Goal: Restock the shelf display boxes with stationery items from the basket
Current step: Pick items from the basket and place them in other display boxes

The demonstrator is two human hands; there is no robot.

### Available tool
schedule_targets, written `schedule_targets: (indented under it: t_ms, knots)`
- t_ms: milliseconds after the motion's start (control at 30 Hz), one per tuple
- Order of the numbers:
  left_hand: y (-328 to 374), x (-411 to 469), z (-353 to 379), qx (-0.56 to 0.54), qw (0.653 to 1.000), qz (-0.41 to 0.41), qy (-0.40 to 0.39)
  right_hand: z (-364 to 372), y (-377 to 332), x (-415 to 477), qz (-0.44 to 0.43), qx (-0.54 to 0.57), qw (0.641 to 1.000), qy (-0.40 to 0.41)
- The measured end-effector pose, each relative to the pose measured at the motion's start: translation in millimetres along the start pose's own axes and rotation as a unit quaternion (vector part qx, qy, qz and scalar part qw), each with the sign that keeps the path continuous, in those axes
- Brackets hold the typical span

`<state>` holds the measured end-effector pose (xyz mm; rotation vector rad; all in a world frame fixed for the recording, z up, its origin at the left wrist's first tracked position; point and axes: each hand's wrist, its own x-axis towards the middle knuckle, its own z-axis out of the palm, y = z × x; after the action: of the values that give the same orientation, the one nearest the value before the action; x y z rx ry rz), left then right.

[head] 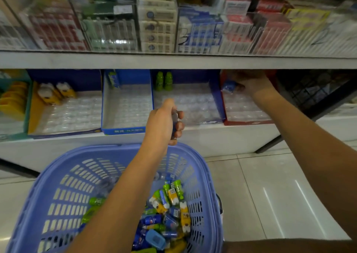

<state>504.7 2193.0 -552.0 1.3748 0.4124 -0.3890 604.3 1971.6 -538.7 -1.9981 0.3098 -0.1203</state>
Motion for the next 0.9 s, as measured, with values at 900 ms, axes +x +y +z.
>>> schedule_targets:
  t_ms: [900]
  knots:
    - [7.9,1.9,-233.0,-0.229,0.964,0.04,0.128,331.4,-109.2,-50.8,-0.153,-0.163,0.937,-0.269]
